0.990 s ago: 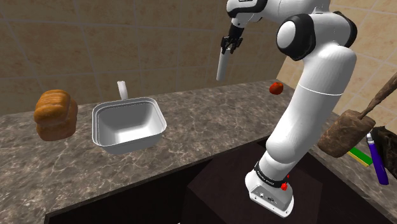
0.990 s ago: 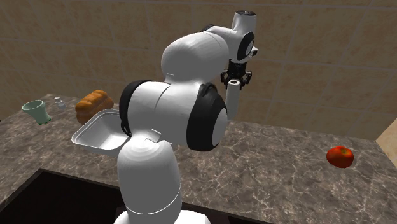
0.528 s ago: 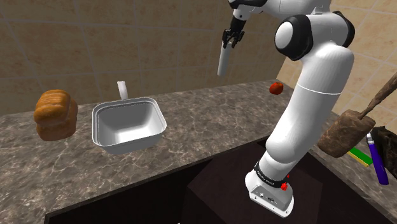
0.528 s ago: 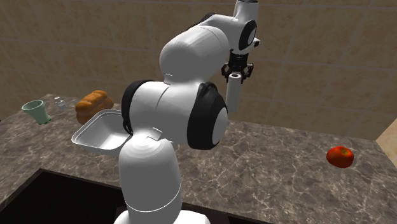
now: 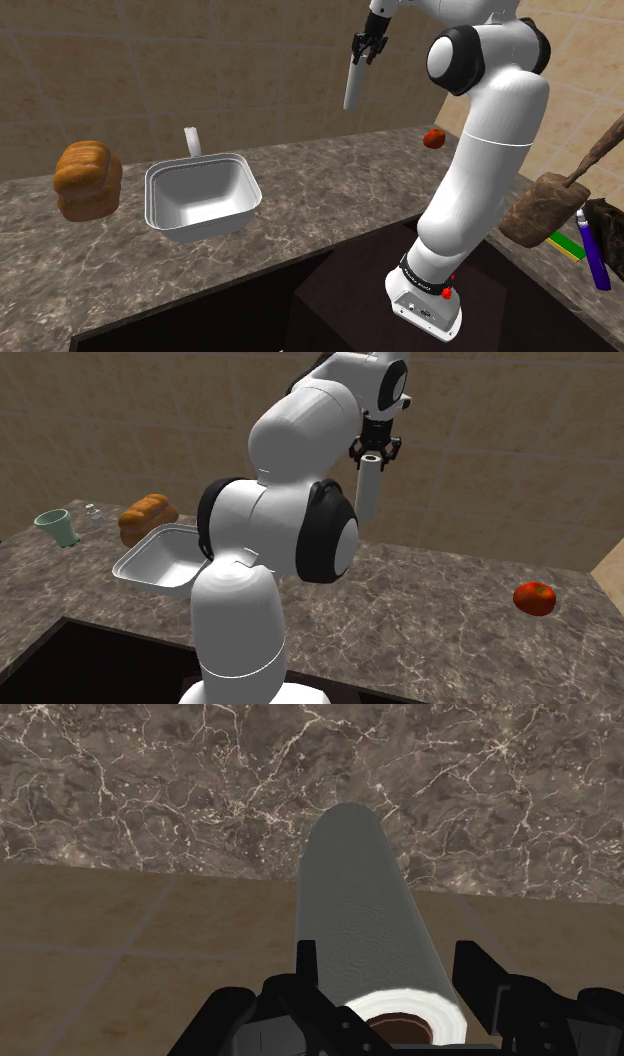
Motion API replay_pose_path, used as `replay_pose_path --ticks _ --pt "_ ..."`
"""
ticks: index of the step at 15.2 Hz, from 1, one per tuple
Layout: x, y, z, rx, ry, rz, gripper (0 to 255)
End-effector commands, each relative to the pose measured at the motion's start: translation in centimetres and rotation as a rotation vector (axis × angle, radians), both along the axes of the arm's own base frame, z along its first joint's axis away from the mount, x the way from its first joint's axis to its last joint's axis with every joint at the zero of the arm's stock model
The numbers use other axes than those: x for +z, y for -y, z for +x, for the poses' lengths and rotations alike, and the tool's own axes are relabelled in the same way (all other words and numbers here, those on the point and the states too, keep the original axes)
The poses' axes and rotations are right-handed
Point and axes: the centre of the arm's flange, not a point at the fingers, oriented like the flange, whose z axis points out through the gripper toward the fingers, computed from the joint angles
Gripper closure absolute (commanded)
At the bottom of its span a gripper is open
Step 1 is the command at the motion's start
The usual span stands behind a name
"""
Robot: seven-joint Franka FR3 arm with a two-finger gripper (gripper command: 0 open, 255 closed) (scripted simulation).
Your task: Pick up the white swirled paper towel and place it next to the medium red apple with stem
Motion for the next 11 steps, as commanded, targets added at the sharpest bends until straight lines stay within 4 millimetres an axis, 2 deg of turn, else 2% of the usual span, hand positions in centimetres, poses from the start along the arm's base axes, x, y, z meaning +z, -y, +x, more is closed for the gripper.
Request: replay_pose_path --ticks 1,8,11 --pt "1.2 0.0 0.0 0.0 0.0 0.0 255" --pt "4.7 0.0 0.0 0.0 0.0 0.0 255" --pt "3.9 2.7 -2.8 0.0 0.0 0.0 255"
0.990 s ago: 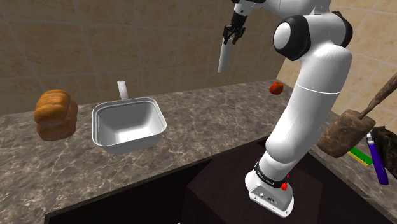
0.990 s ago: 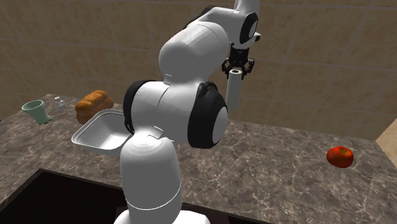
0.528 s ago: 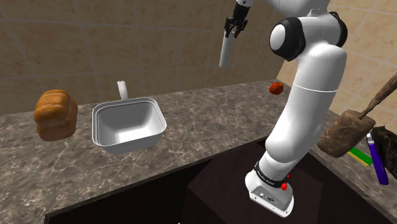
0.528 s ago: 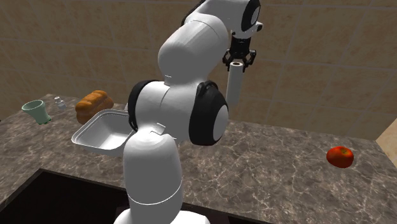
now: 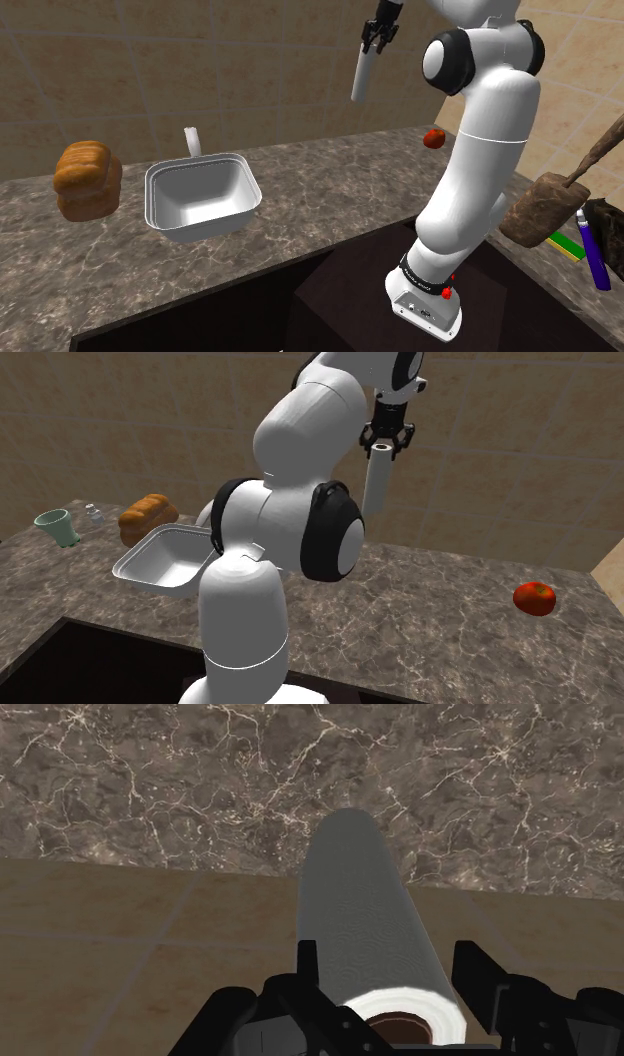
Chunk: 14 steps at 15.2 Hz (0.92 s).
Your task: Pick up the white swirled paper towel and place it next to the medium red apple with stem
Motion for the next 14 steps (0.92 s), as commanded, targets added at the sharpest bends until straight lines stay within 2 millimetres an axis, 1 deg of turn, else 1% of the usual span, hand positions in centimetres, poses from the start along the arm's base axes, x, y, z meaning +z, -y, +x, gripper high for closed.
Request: replay_pose_path --ticks 1,14 --pt "-0.5 1.7 -1.7 0.001 0.0 0.0 255" --pt "-4.1 13.4 -13.8 0.001 0.0 0.0 255"
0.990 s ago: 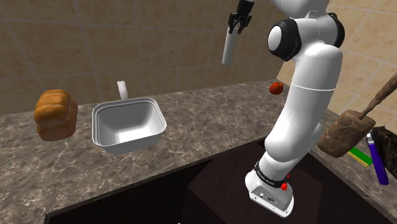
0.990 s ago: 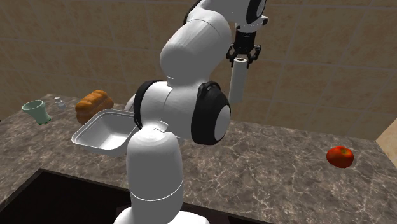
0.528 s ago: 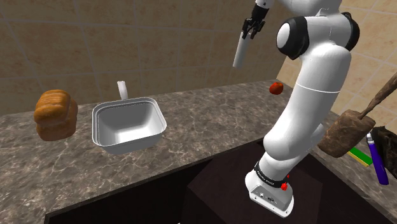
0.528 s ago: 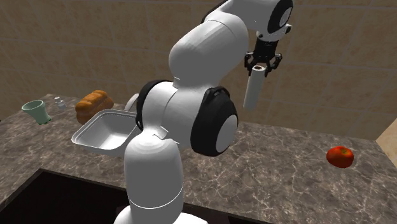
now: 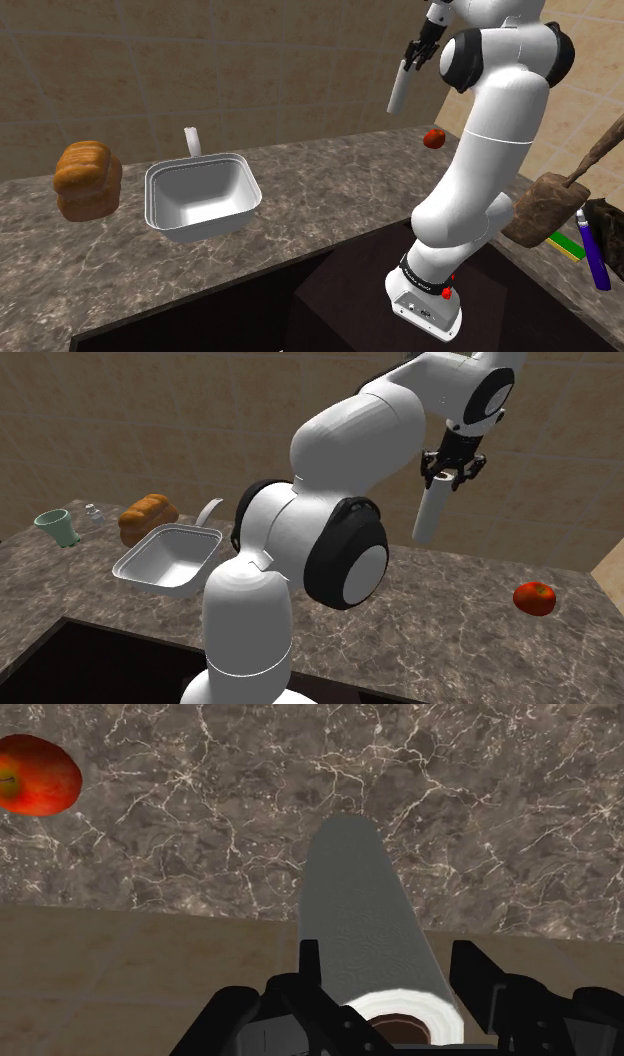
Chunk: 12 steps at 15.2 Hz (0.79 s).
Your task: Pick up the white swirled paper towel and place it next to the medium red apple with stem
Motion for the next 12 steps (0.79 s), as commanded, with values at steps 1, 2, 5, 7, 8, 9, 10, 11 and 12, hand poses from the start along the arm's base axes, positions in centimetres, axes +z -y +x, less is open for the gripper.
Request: replay_pose_path --ticks 1,2,5,7,8,9,10,11,12 --pt "-0.5 1.9 -2.1 0.001 0.0 0.0 255" --pt "-0.8 2.8 -3.0 0.001 0.0 0.0 255" --pt "-1.6 5.5 -5.8 0.001 0.0 0.0 255" --pt "-2.1 7.3 -7.6 0.001 0.0 0.0 255" --pt "-2.4 8.2 -8.5 0.001 0.0 0.0 255" --pt "-2.7 9.1 -9.5 0.001 0.0 0.0 255" --pt "-3.0 10.0 -10.4 0.001 0.0 0.0 255" --pt "-3.3 10.9 -11.3 0.001 0.0 0.0 255" --pt "-3.5 11.8 -12.2 0.001 0.0 0.0 255"
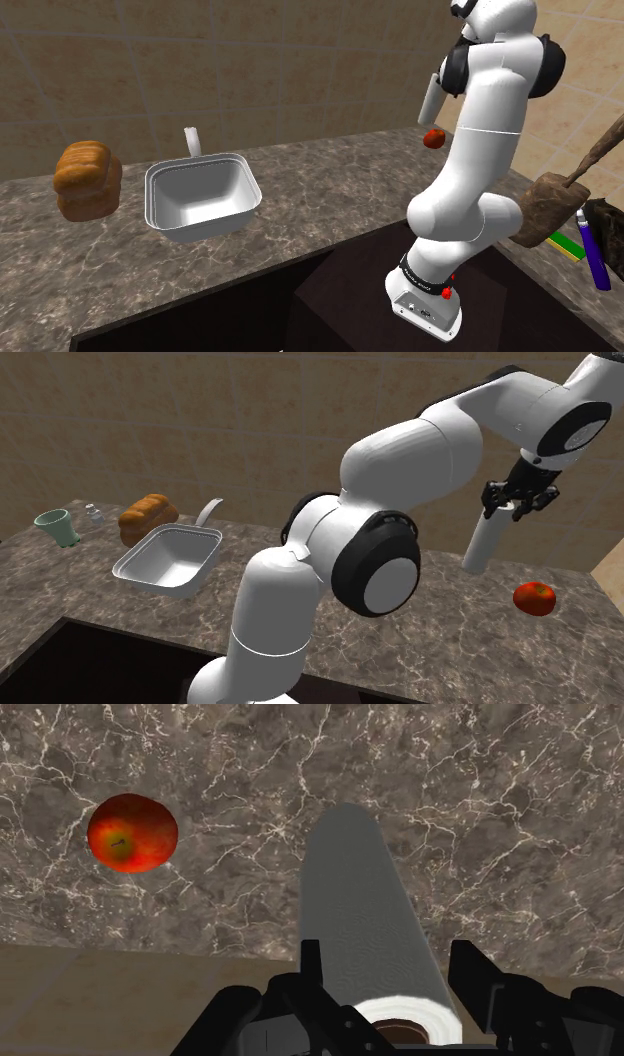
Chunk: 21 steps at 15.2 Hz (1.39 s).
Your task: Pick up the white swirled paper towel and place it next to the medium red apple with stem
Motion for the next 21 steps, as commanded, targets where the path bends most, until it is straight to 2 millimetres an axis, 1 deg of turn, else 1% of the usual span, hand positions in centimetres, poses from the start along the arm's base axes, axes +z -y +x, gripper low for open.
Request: replay_pose_path --ticks 1,10,21 --pt "-0.5 2.0 -2.2 0.002 0.001 0.0 255" --pt "-3.0 10.1 -10.5 0.002 0.001 0.0 255" --pt "-8.8 10.1 -10.5 0.002 0.001 0.0 255"
